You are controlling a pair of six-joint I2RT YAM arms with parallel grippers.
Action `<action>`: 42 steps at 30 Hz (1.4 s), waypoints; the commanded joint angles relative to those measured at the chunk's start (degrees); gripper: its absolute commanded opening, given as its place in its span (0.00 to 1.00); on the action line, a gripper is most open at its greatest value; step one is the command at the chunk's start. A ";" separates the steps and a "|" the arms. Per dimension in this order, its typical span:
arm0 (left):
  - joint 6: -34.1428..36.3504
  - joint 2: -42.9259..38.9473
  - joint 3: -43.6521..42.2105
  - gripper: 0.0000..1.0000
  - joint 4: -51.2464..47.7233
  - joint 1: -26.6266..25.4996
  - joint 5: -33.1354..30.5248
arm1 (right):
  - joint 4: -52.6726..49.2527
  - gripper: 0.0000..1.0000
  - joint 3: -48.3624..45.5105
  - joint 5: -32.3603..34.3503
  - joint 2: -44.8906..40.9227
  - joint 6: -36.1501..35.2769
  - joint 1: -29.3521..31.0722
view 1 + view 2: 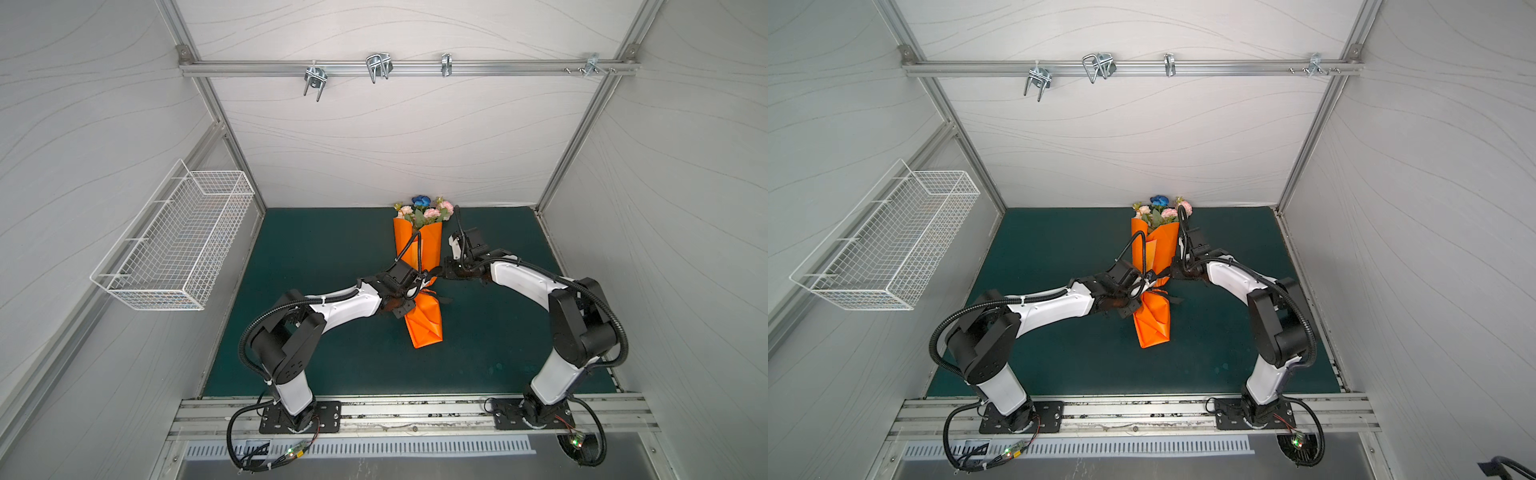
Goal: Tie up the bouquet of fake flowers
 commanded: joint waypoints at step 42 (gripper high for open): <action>-3.65 0.10 5.83 0.00 -5.65 5.26 6.28 | -1.38 0.00 1.33 1.48 0.83 -0.10 0.60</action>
